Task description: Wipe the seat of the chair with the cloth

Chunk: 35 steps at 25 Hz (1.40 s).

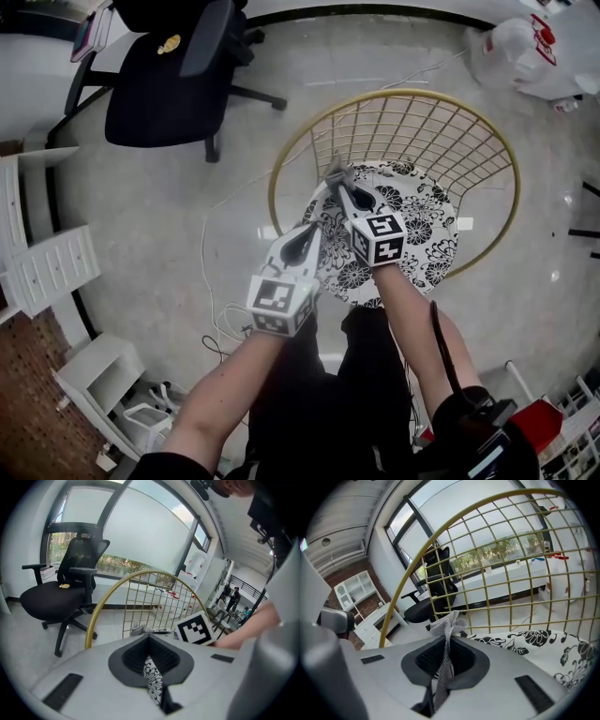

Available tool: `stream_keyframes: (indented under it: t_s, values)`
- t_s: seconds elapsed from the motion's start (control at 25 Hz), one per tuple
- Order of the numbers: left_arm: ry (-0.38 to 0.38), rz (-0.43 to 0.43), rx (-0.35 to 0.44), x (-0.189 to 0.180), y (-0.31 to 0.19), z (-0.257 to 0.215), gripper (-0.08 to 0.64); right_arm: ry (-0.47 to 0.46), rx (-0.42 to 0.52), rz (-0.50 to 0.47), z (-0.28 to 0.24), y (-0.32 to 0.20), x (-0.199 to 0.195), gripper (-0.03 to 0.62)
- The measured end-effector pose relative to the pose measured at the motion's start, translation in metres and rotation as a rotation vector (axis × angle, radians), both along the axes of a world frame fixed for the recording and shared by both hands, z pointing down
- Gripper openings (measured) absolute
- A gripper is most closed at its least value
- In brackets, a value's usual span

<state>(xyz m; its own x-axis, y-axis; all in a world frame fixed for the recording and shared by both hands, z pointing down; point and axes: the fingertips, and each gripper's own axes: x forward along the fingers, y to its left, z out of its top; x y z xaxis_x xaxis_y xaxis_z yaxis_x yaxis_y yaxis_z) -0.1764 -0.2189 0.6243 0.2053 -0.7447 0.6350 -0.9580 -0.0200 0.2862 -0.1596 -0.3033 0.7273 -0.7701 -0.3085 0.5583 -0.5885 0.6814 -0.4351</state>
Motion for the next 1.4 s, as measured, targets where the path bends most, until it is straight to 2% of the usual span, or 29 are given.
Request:
stream_keyframes:
  t_s: [0.12,0.24,0.44,1.12,1.4]
  values:
    - [-0.003,0.015,-0.011,0.004,-0.003,0.009,0.008,0.020,-0.012,0.022,0.013,-0.006,0.010,0.021]
    - [0.009,-0.006,-0.037,0.008,-0.005,0.017,0.008,0.033,-0.019,0.048,0.020,-0.011,0.023,0.021]
    - [0.021,0.015,-0.055,0.032,-0.011,0.025,0.008,0.055,-0.029,0.090,0.027,-0.021,0.051,0.021]
    - [0.057,0.137,-0.058,0.116,-0.027,0.026,0.008,0.148,-0.033,0.303,0.034,-0.059,0.188,0.021]
    - [0.056,0.147,-0.049,0.142,-0.032,0.019,0.008,0.178,-0.023,0.373,0.030,-0.066,0.241,0.021]
